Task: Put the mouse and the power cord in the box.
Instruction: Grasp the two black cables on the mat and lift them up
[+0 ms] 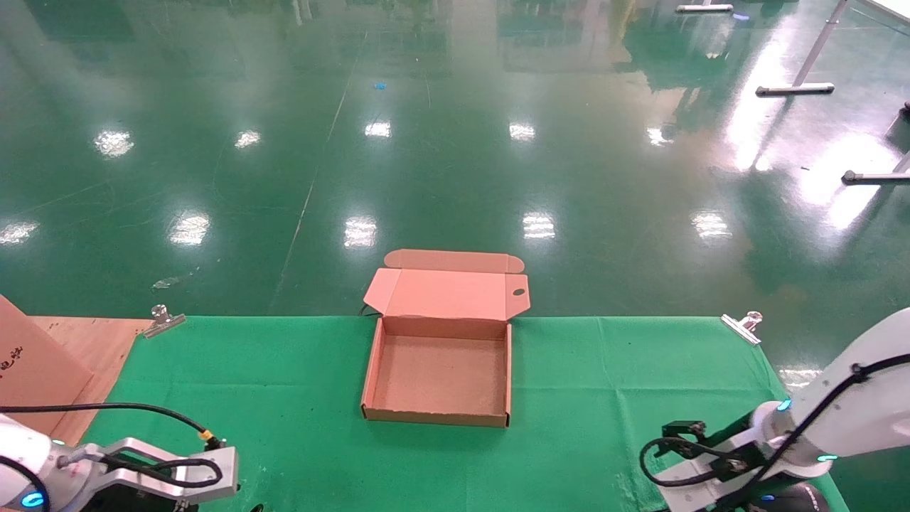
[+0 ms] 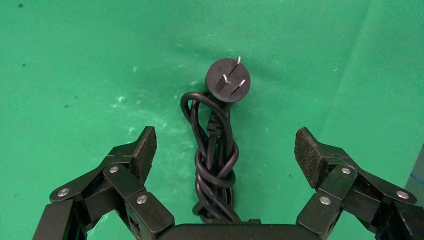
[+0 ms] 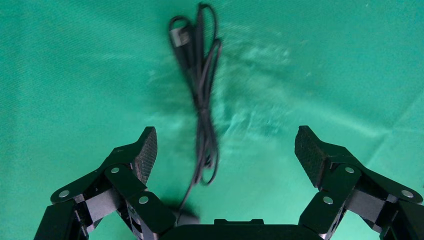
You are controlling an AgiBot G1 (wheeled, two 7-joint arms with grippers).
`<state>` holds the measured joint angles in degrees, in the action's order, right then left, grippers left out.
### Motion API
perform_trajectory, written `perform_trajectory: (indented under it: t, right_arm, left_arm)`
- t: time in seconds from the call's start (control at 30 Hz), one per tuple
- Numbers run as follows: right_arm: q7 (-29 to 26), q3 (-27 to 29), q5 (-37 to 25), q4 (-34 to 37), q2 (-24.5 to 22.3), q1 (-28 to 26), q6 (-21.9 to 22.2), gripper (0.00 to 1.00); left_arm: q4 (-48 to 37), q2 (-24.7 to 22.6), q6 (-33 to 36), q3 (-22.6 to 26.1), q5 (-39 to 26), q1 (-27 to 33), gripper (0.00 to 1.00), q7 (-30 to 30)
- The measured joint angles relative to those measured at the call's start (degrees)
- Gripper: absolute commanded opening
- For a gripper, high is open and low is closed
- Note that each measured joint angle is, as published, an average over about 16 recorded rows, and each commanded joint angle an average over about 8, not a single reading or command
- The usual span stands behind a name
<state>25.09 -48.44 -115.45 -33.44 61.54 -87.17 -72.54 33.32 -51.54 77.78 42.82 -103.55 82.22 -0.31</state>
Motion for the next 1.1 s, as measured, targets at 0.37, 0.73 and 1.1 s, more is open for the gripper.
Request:
perform_trajectory:
  t: [0.37,0.73,1.1]
  right_arm:
    - [7.6,0.6,1.4,14.4,5.7,-0.2,5.8,0.97]
    - [12.9,1.7,3.4,23.5,8.1,-2.2,5.5,0.00]
    - [15.7,2.0,4.0,27.9,8.7,-4.6,3.9,0.00]
  left_arm:
    - [-10.1,-1.8,-4.9,-0.7,0.4,-0.5,1.00,4.9]
    - [-16.1,-2.1,-6.3,-2.4,3.2,-1.0,0.00,10.2]
    - [-19.4,-1.8,-5.9,-3.0,4.1,0.1,0.00,13.1]
